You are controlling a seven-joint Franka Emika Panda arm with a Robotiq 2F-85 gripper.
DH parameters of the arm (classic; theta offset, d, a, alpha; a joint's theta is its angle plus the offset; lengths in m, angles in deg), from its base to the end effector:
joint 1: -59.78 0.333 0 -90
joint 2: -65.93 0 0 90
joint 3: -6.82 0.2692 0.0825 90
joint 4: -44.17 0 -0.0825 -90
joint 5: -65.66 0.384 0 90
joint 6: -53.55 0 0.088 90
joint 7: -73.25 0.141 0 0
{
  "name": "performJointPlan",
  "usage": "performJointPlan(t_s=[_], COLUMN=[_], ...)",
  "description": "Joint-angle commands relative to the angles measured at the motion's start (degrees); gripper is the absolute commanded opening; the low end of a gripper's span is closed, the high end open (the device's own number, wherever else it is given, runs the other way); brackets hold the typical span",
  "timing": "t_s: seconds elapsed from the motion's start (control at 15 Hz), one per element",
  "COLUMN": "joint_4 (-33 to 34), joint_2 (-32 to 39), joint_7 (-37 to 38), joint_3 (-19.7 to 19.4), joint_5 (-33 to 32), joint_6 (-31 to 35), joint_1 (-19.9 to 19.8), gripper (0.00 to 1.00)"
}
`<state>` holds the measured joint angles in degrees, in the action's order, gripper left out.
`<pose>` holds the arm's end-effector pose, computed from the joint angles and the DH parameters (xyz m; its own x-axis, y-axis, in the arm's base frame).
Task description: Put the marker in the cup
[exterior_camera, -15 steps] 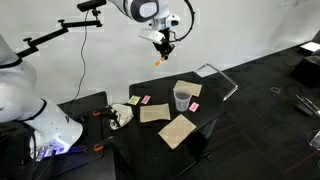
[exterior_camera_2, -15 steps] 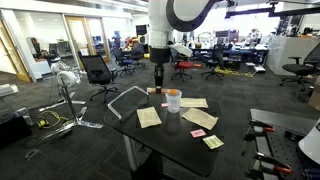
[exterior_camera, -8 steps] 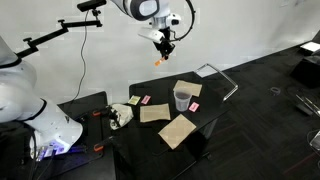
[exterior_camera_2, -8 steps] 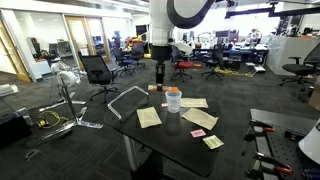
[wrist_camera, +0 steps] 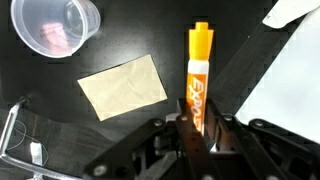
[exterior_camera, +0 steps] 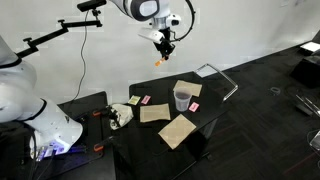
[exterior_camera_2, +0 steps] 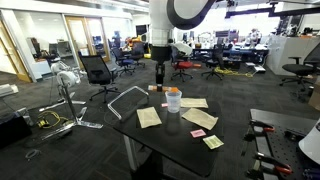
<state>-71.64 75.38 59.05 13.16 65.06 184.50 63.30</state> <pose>0.5798 0.1000 0.2997 0.9066 0.4101 0.0995 0.4107 -0.9117 0.0153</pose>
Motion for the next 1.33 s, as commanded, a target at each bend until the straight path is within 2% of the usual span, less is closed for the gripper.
performJointPlan(t_s=[0.0, 0.27, 0.67, 0.93, 1.27], joint_4=[-1.1, -2.3, -3.2, -2.1, -0.2], joint_2=[-0.4, -0.4, -0.3, 0.4, 1.2], joint_7=[9.0, 23.5, 50.8, 69.1, 92.3], joint_3=[-1.2, -2.5, -6.1, -7.9, -8.3], joint_5=[-5.2, -13.7, -27.3, -36.5, -50.7], joint_6=[3.7, 8.9, 13.6, 13.4, 11.1], joint_1=[1.4, 2.9, 5.8, 7.0, 7.1], gripper=[0.05, 0.05, 0.05, 0.05, 0.05])
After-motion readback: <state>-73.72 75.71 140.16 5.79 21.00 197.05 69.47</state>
